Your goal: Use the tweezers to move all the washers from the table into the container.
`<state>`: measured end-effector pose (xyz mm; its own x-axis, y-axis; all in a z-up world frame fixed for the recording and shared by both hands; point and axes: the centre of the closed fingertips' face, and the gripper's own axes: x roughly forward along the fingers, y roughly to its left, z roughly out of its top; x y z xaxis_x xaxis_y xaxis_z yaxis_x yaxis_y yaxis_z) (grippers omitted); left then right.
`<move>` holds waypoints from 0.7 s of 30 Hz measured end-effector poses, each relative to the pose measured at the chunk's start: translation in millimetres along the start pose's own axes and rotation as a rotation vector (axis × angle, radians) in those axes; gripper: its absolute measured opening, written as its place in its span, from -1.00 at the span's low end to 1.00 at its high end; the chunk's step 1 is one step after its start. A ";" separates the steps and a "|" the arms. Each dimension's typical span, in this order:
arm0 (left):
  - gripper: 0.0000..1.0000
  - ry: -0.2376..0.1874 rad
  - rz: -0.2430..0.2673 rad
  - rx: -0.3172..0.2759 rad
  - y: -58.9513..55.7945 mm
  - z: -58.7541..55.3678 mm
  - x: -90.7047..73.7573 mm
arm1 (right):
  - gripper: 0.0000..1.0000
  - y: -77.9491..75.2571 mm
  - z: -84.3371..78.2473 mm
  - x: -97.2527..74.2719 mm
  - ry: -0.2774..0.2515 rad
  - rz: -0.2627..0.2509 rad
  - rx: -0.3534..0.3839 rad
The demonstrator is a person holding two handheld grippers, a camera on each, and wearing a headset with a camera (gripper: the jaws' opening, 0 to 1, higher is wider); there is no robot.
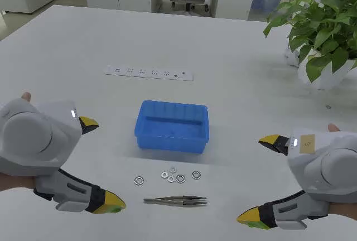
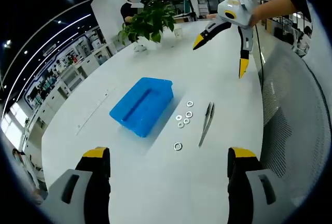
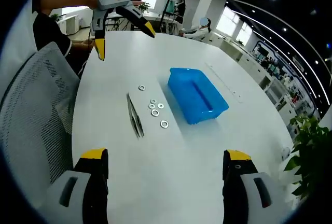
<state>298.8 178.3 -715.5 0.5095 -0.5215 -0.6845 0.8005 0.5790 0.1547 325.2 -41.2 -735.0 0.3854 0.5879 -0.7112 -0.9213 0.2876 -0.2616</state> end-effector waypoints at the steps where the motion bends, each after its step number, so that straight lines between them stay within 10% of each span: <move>1: 0.99 0.003 0.000 0.005 -0.5 -0.6 0.1 | 0.83 -0.3 -0.6 -0.4 0.002 -0.001 0.005; 21: 0.97 0.048 -0.048 0.046 -17.2 -9.7 3.1 | 0.81 0.6 -2.6 -4.4 0.002 -0.009 0.029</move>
<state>283.5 172.8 -727.2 0.4556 -0.5161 -0.7253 0.8378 0.5240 0.1534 322.8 -45.5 -733.6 0.3934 0.5835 -0.7104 -0.9160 0.3149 -0.2486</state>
